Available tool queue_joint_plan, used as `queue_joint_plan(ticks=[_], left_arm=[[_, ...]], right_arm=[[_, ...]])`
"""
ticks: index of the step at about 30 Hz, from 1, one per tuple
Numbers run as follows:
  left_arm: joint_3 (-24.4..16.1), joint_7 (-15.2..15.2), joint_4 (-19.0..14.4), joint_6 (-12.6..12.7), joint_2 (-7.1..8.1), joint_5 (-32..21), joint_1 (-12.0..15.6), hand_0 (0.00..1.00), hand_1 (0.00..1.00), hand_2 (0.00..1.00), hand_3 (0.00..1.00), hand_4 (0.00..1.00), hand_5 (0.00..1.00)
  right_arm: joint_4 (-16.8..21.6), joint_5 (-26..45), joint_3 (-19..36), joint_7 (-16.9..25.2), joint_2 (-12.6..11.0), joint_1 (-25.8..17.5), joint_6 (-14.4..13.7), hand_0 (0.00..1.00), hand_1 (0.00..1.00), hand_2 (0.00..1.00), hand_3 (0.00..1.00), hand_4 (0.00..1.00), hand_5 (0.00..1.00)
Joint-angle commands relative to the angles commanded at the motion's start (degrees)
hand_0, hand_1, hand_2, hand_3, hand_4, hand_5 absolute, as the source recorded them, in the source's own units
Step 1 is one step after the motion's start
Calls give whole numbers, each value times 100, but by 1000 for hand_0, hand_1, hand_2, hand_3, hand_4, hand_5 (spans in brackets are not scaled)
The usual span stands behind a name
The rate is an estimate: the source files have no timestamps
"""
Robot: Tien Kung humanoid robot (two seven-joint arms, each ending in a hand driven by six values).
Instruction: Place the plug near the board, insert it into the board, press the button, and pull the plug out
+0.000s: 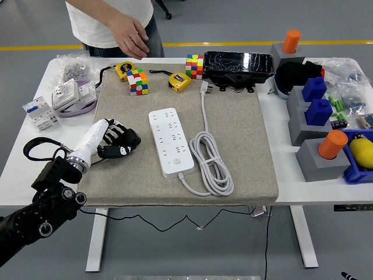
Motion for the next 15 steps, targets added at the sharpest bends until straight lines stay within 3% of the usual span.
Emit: queue_joint_plan(ticks=[8,15], left_arm=[[147,-399,-388,-33,61,-403,-59,368,336,417,525,586,2],[609,-567,-300,-129,38,-565,-349,371,339,413,524,578,2]], right_arm=[[-4,17,-42,16,-20,-2,-15,545,646,667,567,909,429],[6,34,-73,19,-30,14,-18,545,646,667,567,909,428]])
